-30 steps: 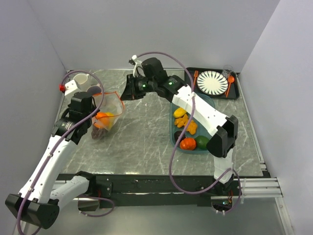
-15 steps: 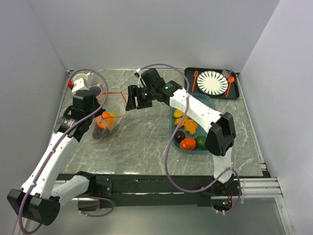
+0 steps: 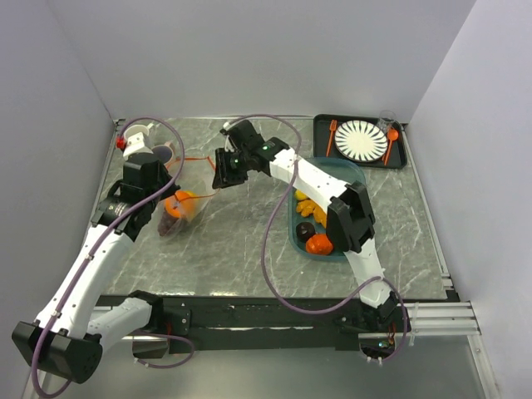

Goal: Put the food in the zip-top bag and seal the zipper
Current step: Adjust the zipper food storage bag at the center of the board.

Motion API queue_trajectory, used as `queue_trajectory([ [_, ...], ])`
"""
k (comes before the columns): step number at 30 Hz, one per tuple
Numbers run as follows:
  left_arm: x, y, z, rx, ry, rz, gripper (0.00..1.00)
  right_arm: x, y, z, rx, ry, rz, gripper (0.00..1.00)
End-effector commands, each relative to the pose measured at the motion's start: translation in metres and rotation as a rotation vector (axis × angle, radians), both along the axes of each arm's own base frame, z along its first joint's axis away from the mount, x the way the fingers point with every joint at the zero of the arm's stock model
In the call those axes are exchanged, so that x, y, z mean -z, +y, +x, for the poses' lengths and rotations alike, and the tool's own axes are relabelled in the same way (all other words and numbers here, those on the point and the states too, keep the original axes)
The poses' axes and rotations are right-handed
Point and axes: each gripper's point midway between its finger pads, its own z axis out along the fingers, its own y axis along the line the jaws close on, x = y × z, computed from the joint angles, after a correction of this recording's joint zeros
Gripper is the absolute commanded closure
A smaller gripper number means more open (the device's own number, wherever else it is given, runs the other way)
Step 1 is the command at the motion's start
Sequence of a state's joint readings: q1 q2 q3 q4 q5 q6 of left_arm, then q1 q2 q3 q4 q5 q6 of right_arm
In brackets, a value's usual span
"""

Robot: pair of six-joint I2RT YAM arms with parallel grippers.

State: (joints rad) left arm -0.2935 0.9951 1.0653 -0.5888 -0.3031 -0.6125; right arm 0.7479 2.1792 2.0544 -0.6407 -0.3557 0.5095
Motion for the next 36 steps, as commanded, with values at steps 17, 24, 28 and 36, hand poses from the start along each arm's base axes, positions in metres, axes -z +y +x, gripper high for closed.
queue_trajectory([
  [17, -0.089, 0.072, -0.046, -0.315, -0.260, 0.041, 0.99, -0.123, 0.052, -0.055, -0.295, -0.175, 0.282, 1.00],
  [24, -0.045, 0.016, -0.018, -0.066, -0.147, -0.040, 0.99, -0.074, 0.018, -0.043, -0.170, -0.152, 0.142, 1.00],
  [28, -0.034, -0.013, -0.004, 0.050, -0.122, -0.103, 0.99, -0.036, -0.016, -0.034, -0.070, -0.102, 0.041, 1.00],
  [36, -0.010, -0.047, 0.009, 0.150, -0.023, -0.133, 0.99, 0.000, -0.063, -0.024, 0.071, -0.053, -0.042, 1.00],
])
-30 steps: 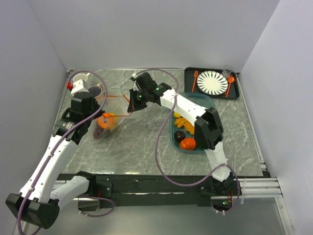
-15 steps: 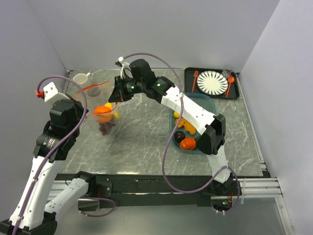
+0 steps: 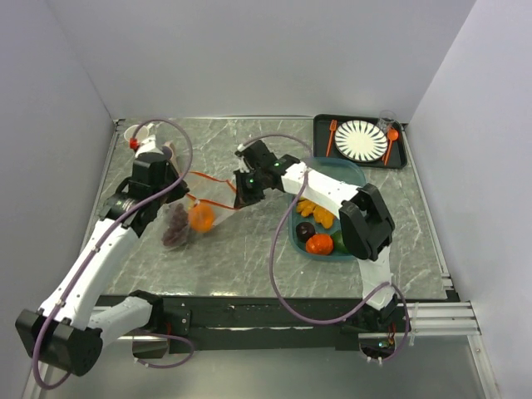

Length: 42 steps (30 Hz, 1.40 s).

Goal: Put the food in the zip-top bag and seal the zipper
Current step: Adjust the zipper food storage bag at the center of the board.

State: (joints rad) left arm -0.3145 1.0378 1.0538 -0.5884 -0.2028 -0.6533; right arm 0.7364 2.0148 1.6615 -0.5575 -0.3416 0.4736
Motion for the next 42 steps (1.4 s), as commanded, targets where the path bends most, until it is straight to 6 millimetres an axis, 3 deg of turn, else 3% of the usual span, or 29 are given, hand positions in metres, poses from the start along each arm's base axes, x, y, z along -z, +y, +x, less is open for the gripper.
queue_trajectory([
  [1, -0.028, -0.023, 0.008, 0.072, -0.089, -0.081, 0.99, -0.059, -0.015, 0.020, 0.084, -0.147, 0.070, 1.00],
  [7, -0.022, -0.050, 0.004, 0.136, -0.087, -0.124, 0.99, -0.061, -0.033, 0.022, 0.142, -0.170, 0.042, 1.00],
  [10, -0.023, -0.063, 0.003, 0.176, -0.104, -0.152, 0.99, -0.060, -0.043, 0.023, 0.181, -0.179, 0.016, 0.95],
  [14, -0.023, -0.070, 0.002, 0.193, -0.110, -0.155, 0.99, -0.060, -0.069, 0.027, 0.281, -0.182, -0.008, 0.80],
  [16, -0.022, -0.071, 0.003, 0.193, -0.109, -0.147, 0.99, -0.076, -0.089, 0.035, 0.366, -0.216, 0.004, 0.77],
  [17, -0.022, -0.071, 0.003, 0.199, -0.108, -0.145, 0.99, -0.071, -0.101, 0.033, 0.395, -0.212, -0.011, 0.70],
  [18, -0.023, -0.073, 0.003, 0.206, -0.111, -0.146, 0.99, -0.086, -0.116, 0.038, 0.441, -0.250, 0.005, 0.65],
  [19, -0.022, -0.073, 0.003, 0.211, -0.113, -0.144, 0.99, -0.080, -0.128, 0.035, 0.463, -0.249, -0.010, 0.60],
  [20, -0.024, -0.074, 0.003, 0.218, -0.120, -0.144, 0.99, -0.084, -0.138, 0.035, 0.487, -0.262, -0.009, 0.47],
  [21, -0.025, -0.075, 0.004, 0.225, -0.123, -0.144, 0.99, -0.096, -0.147, 0.032, 0.504, -0.286, 0.011, 0.41],
  [22, -0.024, -0.075, 0.003, 0.230, -0.124, -0.138, 0.99, -0.089, -0.168, 0.034, 0.547, -0.290, -0.019, 0.38],
  [24, -0.026, -0.076, 0.003, 0.239, -0.133, -0.134, 0.99, -0.089, -0.188, 0.031, 0.576, -0.296, -0.045, 0.33],
  [29, -0.024, -0.079, 0.004, 0.259, -0.132, -0.129, 0.99, -0.049, -0.238, 0.022, 0.613, -0.236, -0.185, 0.31],
  [34, -0.021, -0.084, 0.007, 0.278, -0.118, -0.130, 0.99, -0.011, -0.260, 0.011, 0.615, -0.155, -0.234, 0.30],
  [42, -0.011, -0.094, 0.011, 0.308, -0.080, -0.138, 0.99, 0.021, -0.284, 0.013, 0.713, -0.076, -0.211, 0.29],
])
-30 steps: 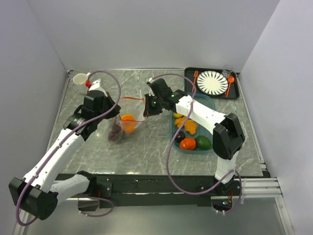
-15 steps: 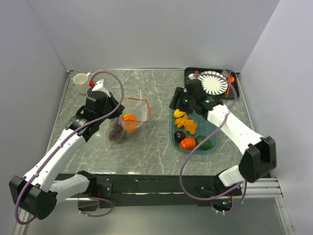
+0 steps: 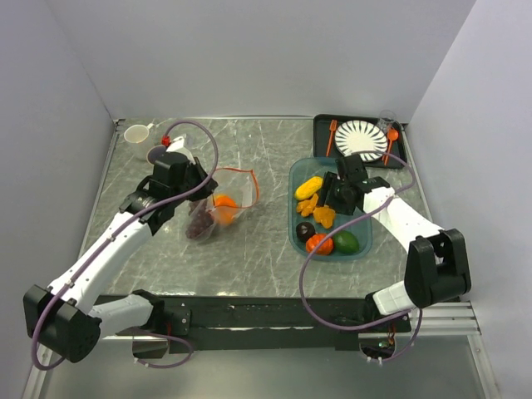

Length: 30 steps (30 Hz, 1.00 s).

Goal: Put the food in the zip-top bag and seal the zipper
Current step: Adjust the zipper food storage bag at the center of the board, then pick up the fake vegetable from the bin.

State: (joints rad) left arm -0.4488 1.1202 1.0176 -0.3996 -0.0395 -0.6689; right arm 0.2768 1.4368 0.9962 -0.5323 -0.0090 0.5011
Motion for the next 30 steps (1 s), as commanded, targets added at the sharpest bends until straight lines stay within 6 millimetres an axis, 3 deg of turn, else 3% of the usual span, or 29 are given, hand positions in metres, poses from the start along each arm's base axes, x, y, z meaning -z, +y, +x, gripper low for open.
queue_trajectory([
  [1, -0.015, -0.012, 0.006, 0.039, -0.049, -0.031, 0.99, 0.009, -0.008, 0.009, 0.042, -0.018, 0.057, 0.29],
  [8, -0.008, -0.011, 0.006, 0.038, -0.034, -0.023, 0.99, 0.035, -0.018, 0.017, 0.086, 0.029, 0.092, 0.30],
  [18, 0.002, -0.011, 0.006, 0.043, -0.013, -0.006, 0.99, 0.052, -0.019, 0.017, 0.124, 0.060, 0.185, 0.32],
  [30, 0.002, -0.009, 0.004, 0.048, -0.008, 0.016, 0.99, 0.067, -0.008, 0.016, 0.127, 0.096, 0.282, 0.48],
])
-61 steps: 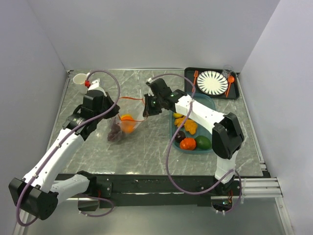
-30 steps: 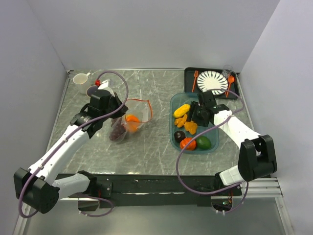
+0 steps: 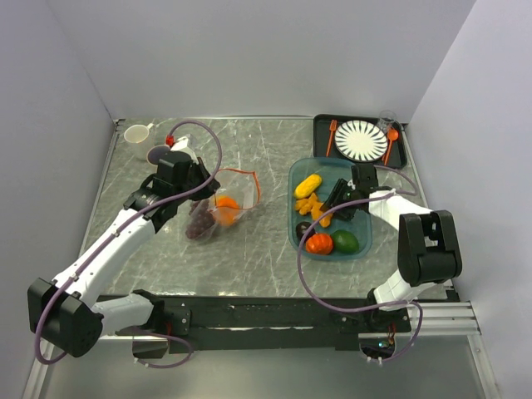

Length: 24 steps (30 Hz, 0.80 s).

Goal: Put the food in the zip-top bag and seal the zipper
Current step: Pick up the fake vegetable from the bin.

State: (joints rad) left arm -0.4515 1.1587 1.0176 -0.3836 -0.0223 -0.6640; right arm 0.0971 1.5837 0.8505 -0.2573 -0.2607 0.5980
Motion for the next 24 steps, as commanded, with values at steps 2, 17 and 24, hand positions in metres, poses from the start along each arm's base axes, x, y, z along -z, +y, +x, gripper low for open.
queue_trajectory([
  [2, -0.008, -0.002, 0.000, 0.029, -0.030, 0.011, 0.99, 0.010, 0.002, -0.001, 0.012, 0.031, 0.016, 0.49],
  [17, -0.006, -0.003, -0.001, 0.035, -0.024, 0.016, 0.99, 0.018, 0.001, 0.000, 0.061, 0.035, 0.050, 0.33],
  [24, -0.003, -0.002, -0.002, 0.033, -0.017, 0.016, 0.99, 0.009, 0.000, 0.004, 0.066, -0.005, 0.055, 0.69],
])
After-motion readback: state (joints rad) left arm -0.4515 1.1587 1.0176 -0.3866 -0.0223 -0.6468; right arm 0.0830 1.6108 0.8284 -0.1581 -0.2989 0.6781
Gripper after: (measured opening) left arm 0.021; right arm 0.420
